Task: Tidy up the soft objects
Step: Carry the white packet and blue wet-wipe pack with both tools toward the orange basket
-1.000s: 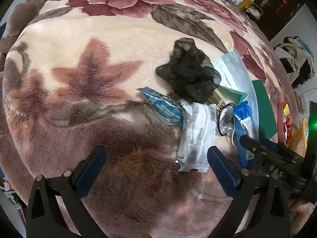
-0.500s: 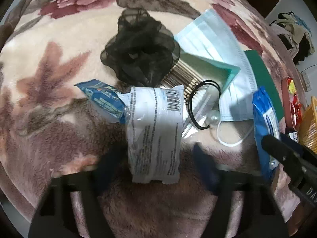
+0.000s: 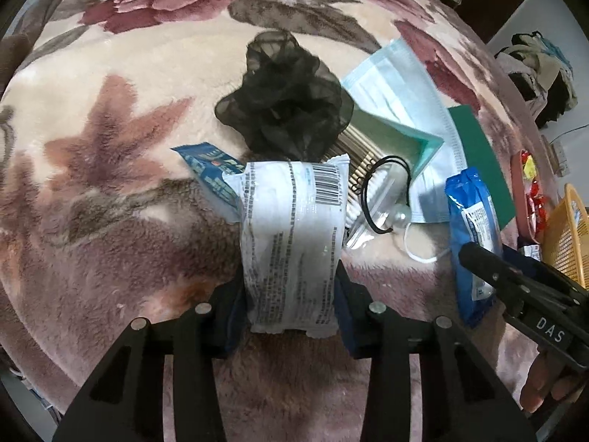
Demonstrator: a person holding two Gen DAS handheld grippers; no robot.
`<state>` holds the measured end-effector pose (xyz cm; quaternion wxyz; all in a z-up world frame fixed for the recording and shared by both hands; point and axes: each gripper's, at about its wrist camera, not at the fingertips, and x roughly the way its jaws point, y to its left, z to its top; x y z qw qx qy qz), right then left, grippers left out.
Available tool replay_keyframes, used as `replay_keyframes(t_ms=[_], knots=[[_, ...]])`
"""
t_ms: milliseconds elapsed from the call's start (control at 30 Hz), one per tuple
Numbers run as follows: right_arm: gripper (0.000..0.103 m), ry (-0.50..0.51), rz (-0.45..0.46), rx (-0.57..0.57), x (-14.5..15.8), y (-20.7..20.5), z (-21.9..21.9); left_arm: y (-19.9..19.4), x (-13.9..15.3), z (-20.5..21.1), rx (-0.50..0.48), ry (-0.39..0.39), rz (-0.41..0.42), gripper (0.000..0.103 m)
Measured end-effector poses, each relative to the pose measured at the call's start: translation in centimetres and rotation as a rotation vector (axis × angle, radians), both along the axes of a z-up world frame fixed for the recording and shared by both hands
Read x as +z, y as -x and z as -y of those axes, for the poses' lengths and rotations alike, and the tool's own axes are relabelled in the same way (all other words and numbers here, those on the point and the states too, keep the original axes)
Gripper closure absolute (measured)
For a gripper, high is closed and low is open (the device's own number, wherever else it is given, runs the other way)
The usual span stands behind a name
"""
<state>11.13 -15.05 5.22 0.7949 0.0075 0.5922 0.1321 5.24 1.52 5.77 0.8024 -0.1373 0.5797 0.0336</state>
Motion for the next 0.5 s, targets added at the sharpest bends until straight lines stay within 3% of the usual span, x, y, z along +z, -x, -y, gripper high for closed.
replay_keyframes(t_ms=[500], knots=[[0.043, -0.018, 0.115, -0.03, 4.9, 3.8, 1.2, 2.9, 5.0, 2.0, -0.02, -0.026, 0.079, 0.06]])
